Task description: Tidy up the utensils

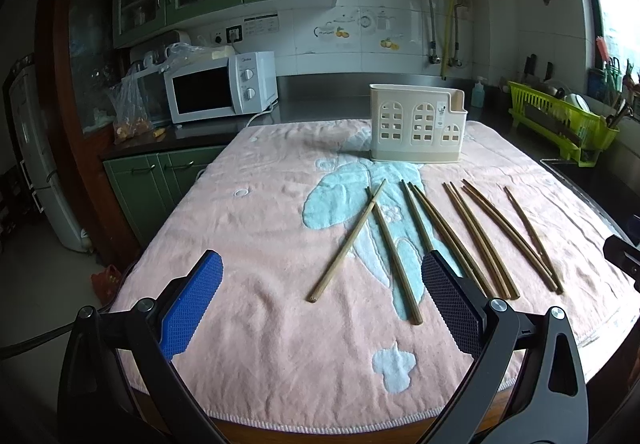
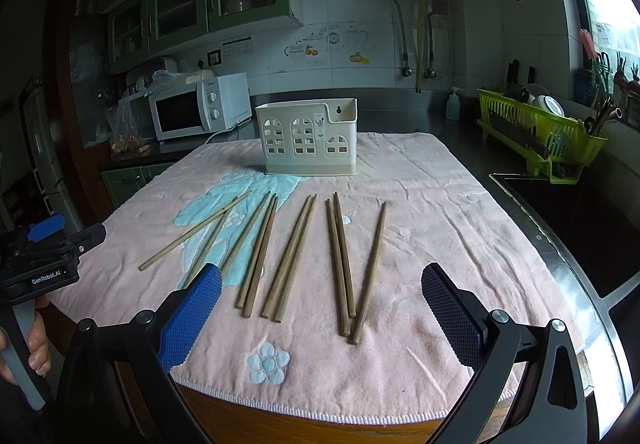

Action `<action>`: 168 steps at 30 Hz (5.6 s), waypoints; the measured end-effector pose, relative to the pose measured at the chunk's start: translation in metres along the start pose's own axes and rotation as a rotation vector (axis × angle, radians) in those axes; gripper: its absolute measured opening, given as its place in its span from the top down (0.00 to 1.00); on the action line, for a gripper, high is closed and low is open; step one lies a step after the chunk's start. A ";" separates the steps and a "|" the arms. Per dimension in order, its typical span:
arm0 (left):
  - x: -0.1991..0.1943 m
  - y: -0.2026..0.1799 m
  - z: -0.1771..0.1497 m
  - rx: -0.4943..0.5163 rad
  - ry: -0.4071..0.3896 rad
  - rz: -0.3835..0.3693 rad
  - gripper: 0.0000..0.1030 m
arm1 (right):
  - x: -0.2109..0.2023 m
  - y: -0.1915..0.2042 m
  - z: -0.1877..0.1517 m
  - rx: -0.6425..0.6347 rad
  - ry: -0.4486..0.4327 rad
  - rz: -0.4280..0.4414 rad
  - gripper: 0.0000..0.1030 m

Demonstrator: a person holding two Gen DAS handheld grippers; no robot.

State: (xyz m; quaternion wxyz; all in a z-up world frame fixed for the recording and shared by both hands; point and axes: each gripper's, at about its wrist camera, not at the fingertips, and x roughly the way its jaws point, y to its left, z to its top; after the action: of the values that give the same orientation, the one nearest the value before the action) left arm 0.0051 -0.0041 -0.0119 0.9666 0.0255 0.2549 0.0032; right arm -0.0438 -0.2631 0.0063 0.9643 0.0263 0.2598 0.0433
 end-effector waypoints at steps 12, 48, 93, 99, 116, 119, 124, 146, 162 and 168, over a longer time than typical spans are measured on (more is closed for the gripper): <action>-0.003 0.000 0.002 -0.002 0.000 -0.002 0.05 | 0.000 -0.001 0.000 0.002 0.001 0.001 0.06; 0.024 0.001 0.011 0.014 0.033 0.008 0.05 | 0.018 -0.008 0.000 0.010 0.034 -0.024 0.06; 0.134 0.011 -0.011 0.108 0.294 -0.269 0.71 | 0.072 -0.031 -0.008 0.052 0.148 -0.050 0.08; 0.147 0.010 -0.012 0.109 0.348 -0.275 0.75 | 0.077 -0.033 -0.008 0.058 0.158 -0.048 0.11; 0.147 -0.009 -0.008 0.143 0.380 -0.237 0.86 | 0.097 -0.043 -0.023 0.109 0.243 -0.047 0.57; 0.147 -0.009 -0.009 0.135 0.381 -0.238 0.86 | 0.100 -0.044 -0.027 0.120 0.262 -0.068 0.73; 0.148 -0.009 -0.008 0.127 0.389 -0.237 0.86 | 0.107 -0.048 -0.027 0.140 0.272 -0.091 0.78; 0.149 -0.009 -0.007 0.116 0.390 -0.222 0.85 | 0.121 -0.031 -0.034 0.034 0.295 -0.151 0.92; 0.124 -0.006 0.004 0.075 0.308 -0.294 0.93 | 0.067 -0.038 0.016 0.012 0.084 -0.162 0.94; 0.128 -0.007 -0.004 0.081 0.344 -0.280 0.85 | 0.065 -0.039 0.017 0.027 0.076 -0.152 0.94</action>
State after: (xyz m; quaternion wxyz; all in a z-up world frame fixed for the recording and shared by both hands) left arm 0.1144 -0.0082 -0.0790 0.8982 0.0278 0.4168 -0.1368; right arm 0.0238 -0.2958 -0.0146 0.9539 0.0177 0.2979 -0.0325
